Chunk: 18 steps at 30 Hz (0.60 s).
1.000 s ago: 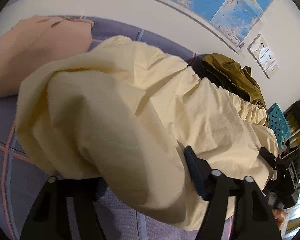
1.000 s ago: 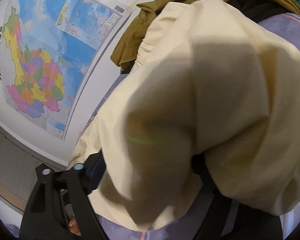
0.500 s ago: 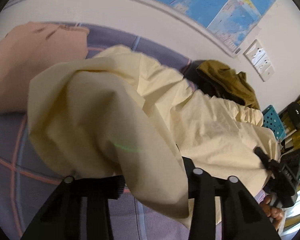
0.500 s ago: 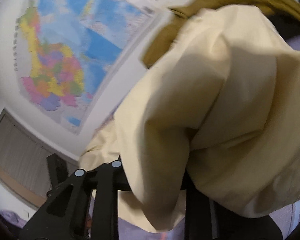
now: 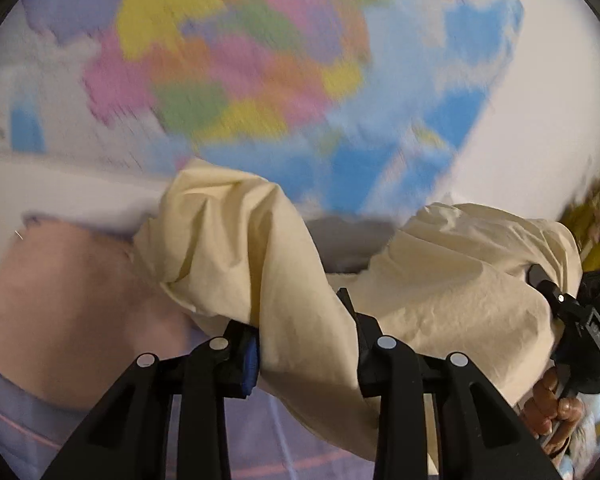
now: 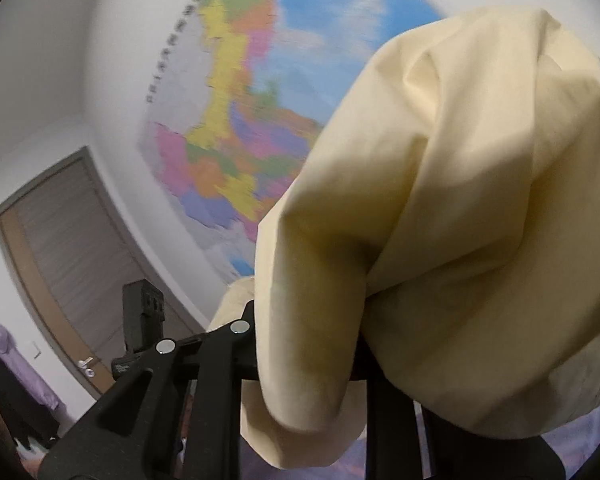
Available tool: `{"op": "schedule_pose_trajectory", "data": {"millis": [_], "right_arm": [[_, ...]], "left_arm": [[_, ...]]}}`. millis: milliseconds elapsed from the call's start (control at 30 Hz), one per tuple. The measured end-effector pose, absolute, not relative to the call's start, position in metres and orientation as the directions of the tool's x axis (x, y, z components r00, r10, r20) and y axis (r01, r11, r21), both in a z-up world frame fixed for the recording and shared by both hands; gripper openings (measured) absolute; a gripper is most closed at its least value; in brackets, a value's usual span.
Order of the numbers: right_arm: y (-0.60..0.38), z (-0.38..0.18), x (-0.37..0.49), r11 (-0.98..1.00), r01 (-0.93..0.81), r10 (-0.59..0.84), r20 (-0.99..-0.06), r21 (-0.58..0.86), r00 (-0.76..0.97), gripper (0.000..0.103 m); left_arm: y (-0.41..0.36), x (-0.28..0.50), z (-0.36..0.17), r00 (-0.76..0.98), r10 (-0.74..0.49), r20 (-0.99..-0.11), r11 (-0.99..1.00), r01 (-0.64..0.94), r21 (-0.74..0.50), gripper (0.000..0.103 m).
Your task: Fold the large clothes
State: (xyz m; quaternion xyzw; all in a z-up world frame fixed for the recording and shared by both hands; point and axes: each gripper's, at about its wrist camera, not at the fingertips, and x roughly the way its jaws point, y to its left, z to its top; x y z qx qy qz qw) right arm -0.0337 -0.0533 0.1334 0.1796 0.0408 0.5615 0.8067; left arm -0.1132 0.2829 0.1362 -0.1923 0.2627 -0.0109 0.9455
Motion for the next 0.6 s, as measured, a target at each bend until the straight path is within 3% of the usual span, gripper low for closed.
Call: {"op": "schedule_pose_trajectory", "data": {"millis": [267, 400, 500, 600], "right_arm": [[0.101, 0.227, -0.024, 0.115, -0.971, 0.962, 0.219, 0.210, 0.161, 0.019], [0.180, 0.222, -0.020, 0.015, -0.989, 0.972, 0.231, 0.148, 0.049, 0.019], [0.241, 0.172, -0.011, -0.029, -0.986, 0.996, 0.093, 0.167, -0.014, 0.019], [0.297, 0.094, 0.016, 0.001, -0.956, 0.989, -0.139, 0.294, -0.041, 0.020]], "left_arm": [[0.412, -0.128, 0.204, 0.917, 0.176, -0.359, 0.896, -0.300, -0.327, 0.032], [0.485, -0.149, 0.201, 0.905, 0.323, -0.275, 0.844, -0.407, -0.349, 0.034], [0.525, -0.156, 0.152, 0.846, 0.416, -0.334, 0.789, -0.519, -0.330, 0.038], [0.570, -0.151, 0.056, 0.729, 0.421, -0.540, 0.699, -0.640, -0.319, 0.039]]}}
